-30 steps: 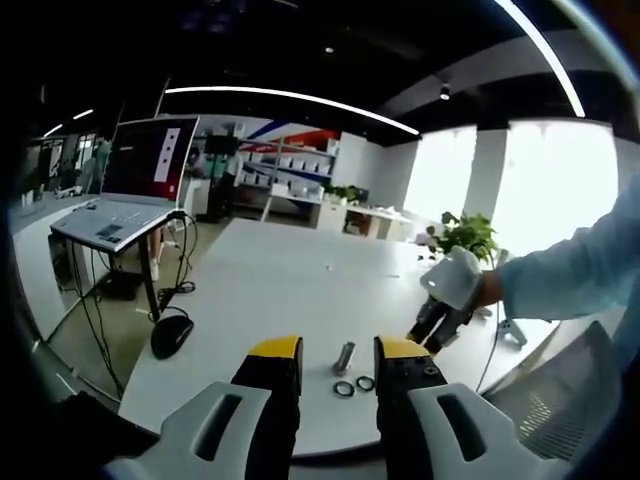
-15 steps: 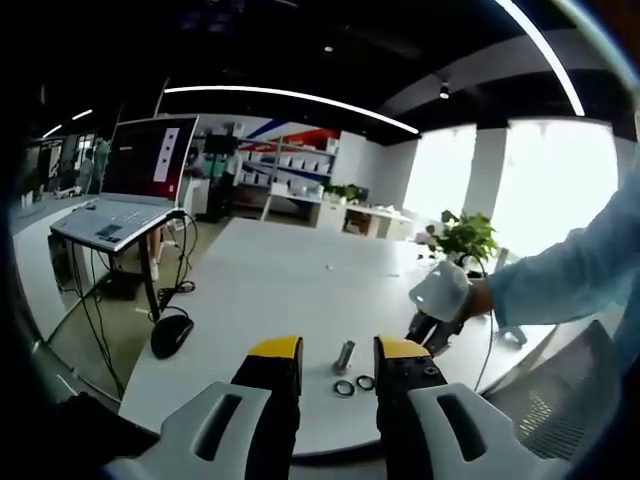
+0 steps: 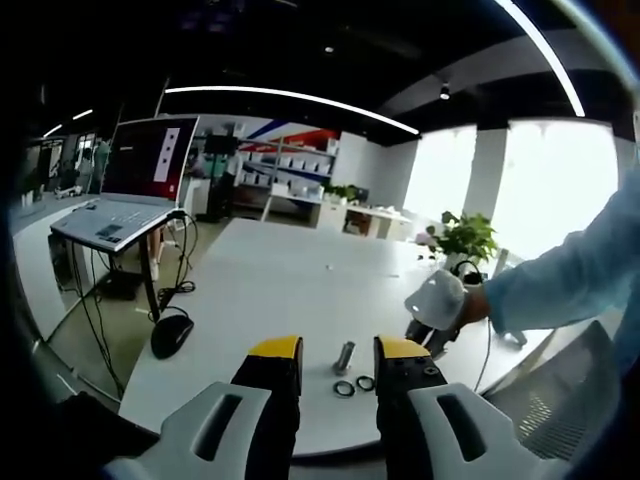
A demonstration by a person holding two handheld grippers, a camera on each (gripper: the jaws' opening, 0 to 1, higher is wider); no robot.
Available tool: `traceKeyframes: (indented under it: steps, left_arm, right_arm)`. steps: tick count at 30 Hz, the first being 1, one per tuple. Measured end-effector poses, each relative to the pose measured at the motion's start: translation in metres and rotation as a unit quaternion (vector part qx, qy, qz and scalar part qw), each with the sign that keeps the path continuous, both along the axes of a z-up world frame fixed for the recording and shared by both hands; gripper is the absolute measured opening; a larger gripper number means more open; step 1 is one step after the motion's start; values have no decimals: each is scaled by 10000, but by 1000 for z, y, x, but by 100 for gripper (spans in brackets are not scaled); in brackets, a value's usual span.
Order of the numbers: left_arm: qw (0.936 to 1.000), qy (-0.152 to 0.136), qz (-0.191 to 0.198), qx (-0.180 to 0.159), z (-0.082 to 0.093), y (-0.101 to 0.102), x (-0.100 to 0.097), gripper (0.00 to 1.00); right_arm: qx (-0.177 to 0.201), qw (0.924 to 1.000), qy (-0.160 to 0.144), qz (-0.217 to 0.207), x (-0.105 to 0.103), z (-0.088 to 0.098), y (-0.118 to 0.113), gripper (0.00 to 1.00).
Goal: Place the washer onto the threaded stud by aligning its center hole with the stud, sliding it down to the base, and recovering from edge contact or off-axis alignment until the washer reaches the visible bottom stop.
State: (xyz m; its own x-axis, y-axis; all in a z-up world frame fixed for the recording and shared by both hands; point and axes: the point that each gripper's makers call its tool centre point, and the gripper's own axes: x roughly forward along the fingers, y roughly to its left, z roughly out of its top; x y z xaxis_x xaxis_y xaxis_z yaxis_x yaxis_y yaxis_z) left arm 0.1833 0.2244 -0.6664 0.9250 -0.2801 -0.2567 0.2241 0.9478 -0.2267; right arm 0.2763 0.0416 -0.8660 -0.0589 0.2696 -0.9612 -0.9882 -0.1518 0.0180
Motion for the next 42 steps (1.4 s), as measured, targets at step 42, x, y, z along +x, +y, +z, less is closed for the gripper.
traceKeyframes:
  steps: [42]
  left_arm:
    - [10000, -1, 32, -20, 1, 1, 1, 26]
  right_arm:
    - [589, 9968, 128, -534, 10, 26, -9, 8]
